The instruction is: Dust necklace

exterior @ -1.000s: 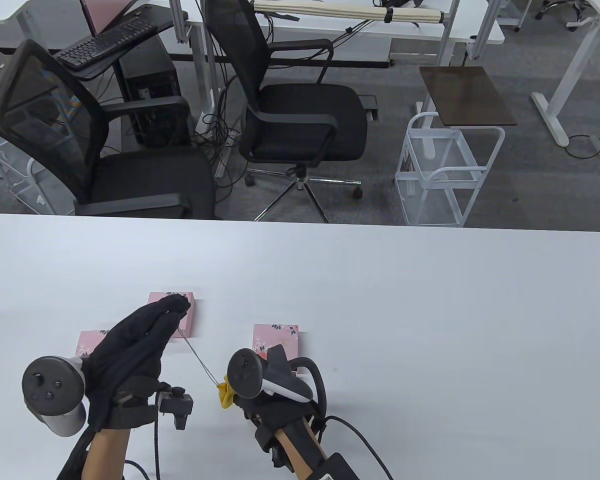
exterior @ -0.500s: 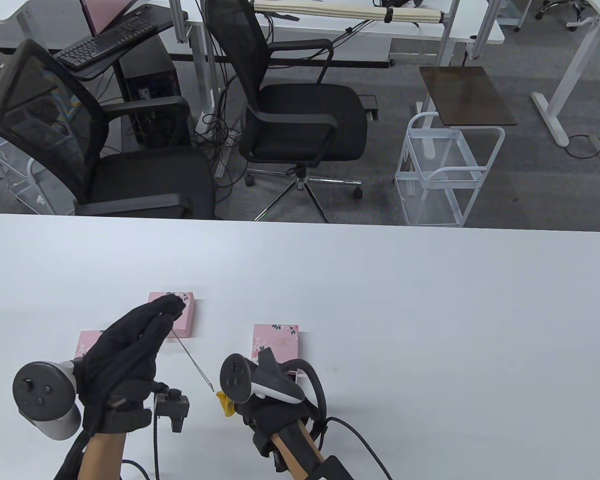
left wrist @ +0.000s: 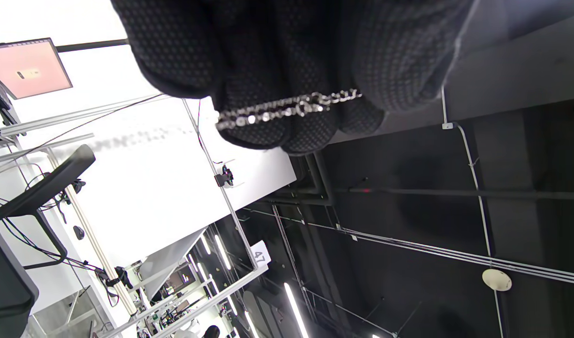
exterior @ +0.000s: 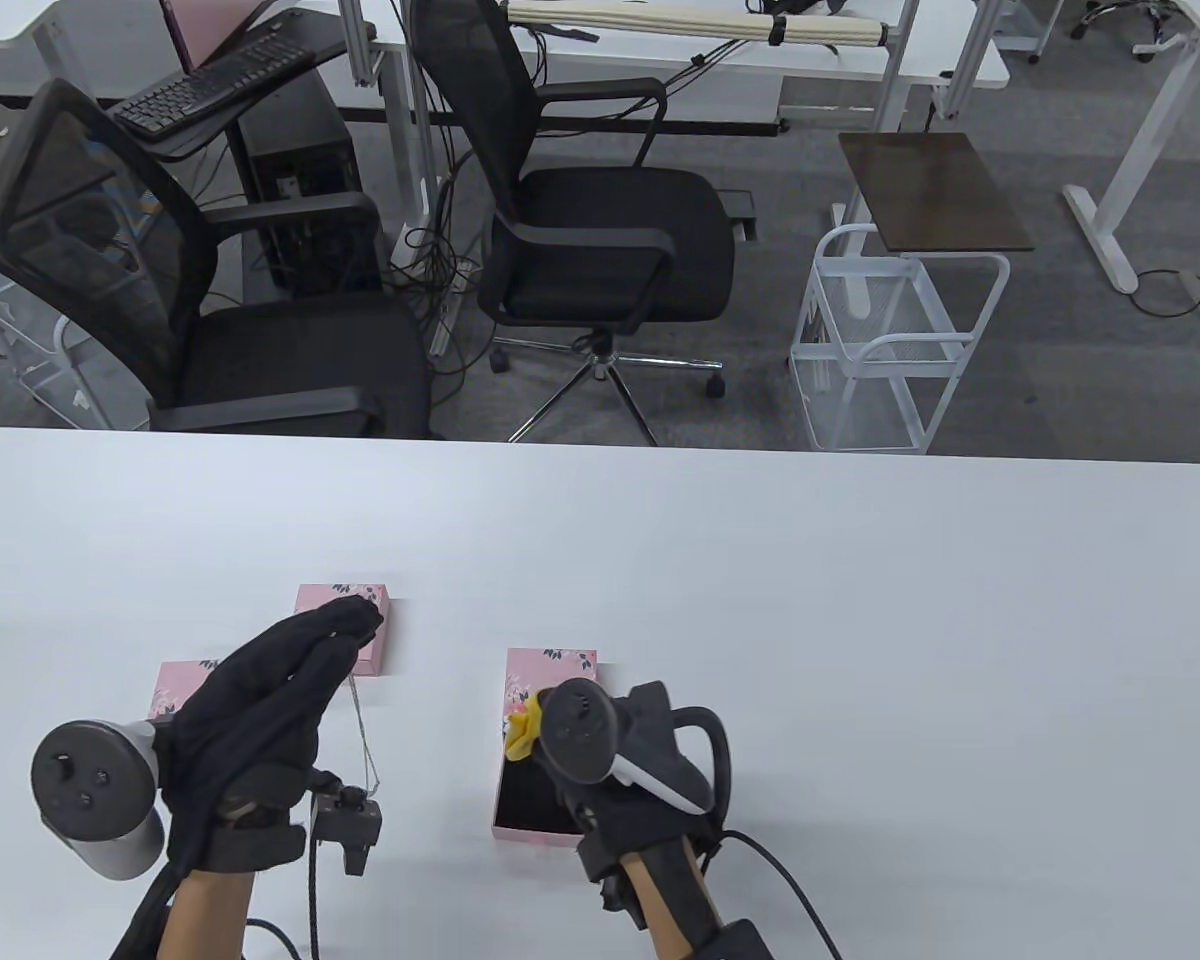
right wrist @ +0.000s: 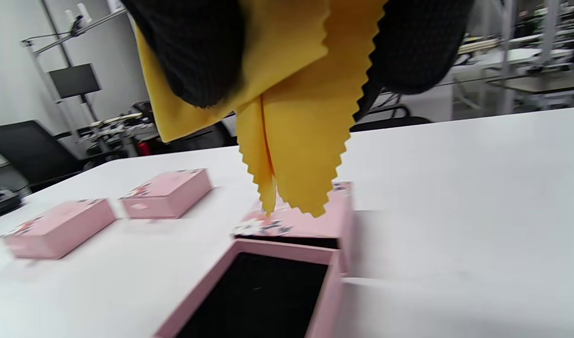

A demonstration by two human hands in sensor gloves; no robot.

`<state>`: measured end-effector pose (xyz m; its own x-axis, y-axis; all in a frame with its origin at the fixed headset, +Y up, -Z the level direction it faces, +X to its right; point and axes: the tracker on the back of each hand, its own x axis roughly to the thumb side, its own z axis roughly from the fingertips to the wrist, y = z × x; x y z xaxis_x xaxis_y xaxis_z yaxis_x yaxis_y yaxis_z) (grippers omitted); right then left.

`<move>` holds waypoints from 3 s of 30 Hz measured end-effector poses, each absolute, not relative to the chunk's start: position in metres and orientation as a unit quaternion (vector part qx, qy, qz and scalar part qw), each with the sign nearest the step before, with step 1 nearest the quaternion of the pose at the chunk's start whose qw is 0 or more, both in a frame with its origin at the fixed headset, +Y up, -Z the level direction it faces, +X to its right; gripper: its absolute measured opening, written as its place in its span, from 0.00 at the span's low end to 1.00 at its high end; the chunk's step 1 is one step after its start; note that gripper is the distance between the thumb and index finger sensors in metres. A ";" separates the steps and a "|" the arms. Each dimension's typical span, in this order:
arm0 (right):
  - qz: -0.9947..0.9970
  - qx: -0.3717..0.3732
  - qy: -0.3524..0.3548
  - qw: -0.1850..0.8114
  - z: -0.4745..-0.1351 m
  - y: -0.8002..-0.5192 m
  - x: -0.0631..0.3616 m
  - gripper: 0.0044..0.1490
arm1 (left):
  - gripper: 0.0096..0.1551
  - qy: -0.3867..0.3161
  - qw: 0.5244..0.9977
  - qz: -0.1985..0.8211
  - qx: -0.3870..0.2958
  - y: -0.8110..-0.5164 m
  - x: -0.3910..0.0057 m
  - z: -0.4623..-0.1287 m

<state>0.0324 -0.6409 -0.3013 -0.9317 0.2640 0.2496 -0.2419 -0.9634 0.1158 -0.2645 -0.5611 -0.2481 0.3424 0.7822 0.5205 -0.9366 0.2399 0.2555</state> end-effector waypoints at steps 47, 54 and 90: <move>0.858 0.275 0.042 0.432 -0.303 -0.634 -0.006 0.22 | 0.18 -0.157 0.838 0.474 0.221 -0.591 -0.215 -0.269; 0.872 0.230 0.024 0.431 -0.311 -0.630 0.034 0.22 | 0.18 -0.116 0.831 0.492 0.234 -0.590 -0.237 -0.274; 0.858 0.223 -0.149 0.438 -0.277 -0.585 0.051 0.22 | 0.22 -0.114 0.966 0.193 -0.133 -0.663 -0.194 -0.325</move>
<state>0.0512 -0.5854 -0.2767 -0.5176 0.6851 0.5126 -0.8178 -0.5723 -0.0609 -0.1943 -0.6628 -0.3247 0.8998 0.4022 0.1693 -0.3416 0.8905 -0.3005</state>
